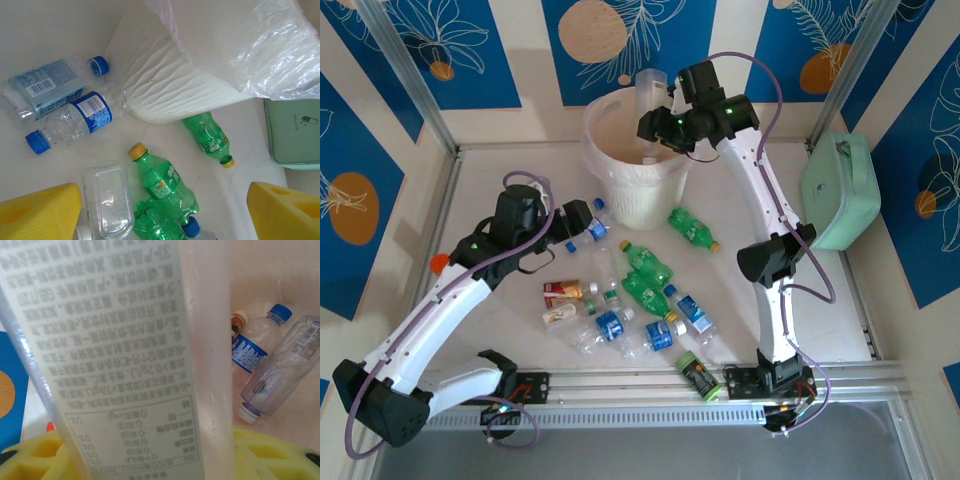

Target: Put the plastic bottles in the bin

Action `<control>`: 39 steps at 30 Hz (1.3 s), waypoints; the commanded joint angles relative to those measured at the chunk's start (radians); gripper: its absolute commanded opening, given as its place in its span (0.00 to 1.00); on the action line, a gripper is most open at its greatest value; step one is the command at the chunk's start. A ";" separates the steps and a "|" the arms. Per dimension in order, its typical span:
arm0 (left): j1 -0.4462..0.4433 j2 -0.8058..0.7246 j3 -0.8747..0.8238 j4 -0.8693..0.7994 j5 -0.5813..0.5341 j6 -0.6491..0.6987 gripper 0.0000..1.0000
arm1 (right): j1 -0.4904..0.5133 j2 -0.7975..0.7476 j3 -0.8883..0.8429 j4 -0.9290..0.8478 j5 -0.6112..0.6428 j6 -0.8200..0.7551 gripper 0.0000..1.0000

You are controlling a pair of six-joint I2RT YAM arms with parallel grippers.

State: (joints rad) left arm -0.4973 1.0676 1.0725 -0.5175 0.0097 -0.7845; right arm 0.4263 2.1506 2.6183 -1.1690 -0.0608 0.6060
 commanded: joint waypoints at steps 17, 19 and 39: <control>0.019 -0.032 -0.019 -0.006 -0.010 0.004 0.85 | 0.035 -0.037 0.035 -0.095 -0.046 -0.015 0.56; 0.019 -0.032 -0.017 -0.006 -0.010 0.004 0.85 | 0.034 -0.041 0.035 -0.096 -0.027 -0.014 0.69; 0.035 -0.058 -0.025 -0.017 -0.027 0.005 0.86 | -0.025 -0.498 -0.426 0.096 0.210 -0.132 0.84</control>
State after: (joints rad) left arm -0.4789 1.0313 1.0588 -0.5179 0.0048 -0.7845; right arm 0.4362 1.7607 2.3314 -1.1233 0.0956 0.5148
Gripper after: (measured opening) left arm 0.859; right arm 0.839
